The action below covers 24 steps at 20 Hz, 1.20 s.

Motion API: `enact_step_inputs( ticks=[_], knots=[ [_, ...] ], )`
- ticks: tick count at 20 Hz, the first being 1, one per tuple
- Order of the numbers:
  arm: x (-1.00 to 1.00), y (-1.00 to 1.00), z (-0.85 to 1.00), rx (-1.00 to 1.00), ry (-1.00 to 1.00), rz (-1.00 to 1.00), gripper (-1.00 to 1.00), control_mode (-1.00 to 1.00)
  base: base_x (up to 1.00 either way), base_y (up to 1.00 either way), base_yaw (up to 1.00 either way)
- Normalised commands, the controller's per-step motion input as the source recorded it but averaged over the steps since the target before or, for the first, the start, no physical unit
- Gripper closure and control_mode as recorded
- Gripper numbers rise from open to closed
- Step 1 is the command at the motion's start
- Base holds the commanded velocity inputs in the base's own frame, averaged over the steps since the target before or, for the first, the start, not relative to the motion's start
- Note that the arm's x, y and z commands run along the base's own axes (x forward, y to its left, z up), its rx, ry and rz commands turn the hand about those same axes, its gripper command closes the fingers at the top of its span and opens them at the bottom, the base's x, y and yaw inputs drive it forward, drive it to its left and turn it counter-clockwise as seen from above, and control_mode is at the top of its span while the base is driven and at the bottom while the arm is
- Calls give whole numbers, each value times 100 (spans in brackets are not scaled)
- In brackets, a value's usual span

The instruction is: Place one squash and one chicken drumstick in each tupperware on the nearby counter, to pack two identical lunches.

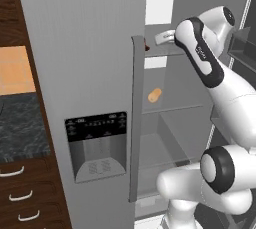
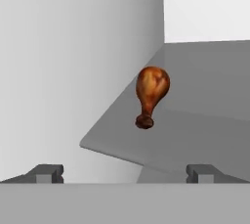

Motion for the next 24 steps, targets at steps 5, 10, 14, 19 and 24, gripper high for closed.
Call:
enact_step_inputs(
  ticks=[5,10,14,19,24],
  knots=[
    [23,17,-22,-5,0,0,-100,-100,0,0,0],
    [28,3,-27,-3,0,0,-100,-100,0,0,0],
    [33,0,-19,0,0,0,-100,-100,0,0,0],
    [34,0,-14,0,0,1,-100,-100,0,0,0],
    [30,2,-6,-4,0,3,-100,-100,0,0,0]
  ],
)
